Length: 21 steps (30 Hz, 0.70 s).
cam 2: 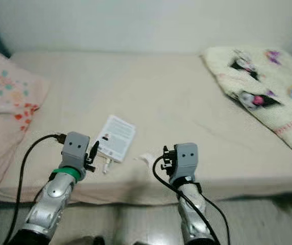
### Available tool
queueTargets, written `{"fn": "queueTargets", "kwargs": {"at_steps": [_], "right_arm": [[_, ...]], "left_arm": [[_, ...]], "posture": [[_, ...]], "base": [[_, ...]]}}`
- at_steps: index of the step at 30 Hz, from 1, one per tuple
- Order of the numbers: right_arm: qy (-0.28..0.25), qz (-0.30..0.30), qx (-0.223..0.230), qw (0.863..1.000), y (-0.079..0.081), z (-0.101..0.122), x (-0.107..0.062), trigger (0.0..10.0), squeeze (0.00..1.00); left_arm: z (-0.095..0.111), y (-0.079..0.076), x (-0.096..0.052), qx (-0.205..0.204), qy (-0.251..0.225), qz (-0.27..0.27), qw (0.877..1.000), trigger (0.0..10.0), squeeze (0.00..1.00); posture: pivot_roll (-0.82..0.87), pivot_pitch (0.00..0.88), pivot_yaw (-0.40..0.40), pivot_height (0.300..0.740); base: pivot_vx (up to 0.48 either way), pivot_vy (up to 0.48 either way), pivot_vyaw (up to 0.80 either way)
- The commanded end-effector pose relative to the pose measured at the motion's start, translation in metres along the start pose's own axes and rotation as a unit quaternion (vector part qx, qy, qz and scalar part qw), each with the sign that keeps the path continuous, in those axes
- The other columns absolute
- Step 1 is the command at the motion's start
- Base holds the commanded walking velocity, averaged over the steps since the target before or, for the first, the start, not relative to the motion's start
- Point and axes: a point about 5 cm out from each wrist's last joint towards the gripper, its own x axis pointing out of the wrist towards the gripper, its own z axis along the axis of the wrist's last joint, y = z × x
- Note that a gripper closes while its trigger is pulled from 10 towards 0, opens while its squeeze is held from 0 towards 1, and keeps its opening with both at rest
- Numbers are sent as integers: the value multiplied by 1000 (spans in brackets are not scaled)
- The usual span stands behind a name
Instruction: Clean up the room
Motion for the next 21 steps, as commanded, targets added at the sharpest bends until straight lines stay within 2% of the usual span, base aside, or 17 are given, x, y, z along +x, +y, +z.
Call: {"fn": "queueTargets", "kwargs": {"at_steps": [1, 3, 17, 21], "right_arm": [[19, -18, 2, 1000, -12, -10, -10, 10000, 0], [18, -17, 4, 1000, -12, -10, -10, 10000, 0], [29, 1, 10, 1000, -10, -14, -12, 10000, 0], [42, 23, 38, 998, -6, -19, -13, 10000, 0]], "left_arm": [[-2, -11, -1, -1, 3, -16, 1000, 10000, 0], [-2, -11, -1, -2, 4, -15, 1000, 10000, 0], [-5, -8, -1, 1, 11, -8, 1000, 10000, 0], [-8, -8, -1, 6, 12, -7, 1000, 10000, 0]], "posture": [[-7, 61, 7, 740], [-7, 62, 7, 740], [-8, 58, 6, 740], [-5, 56, 6, 740]], "base": [[319, 0, 0], [319, 0, 0], [0, 0, 0], [0, 0, 0]]}}
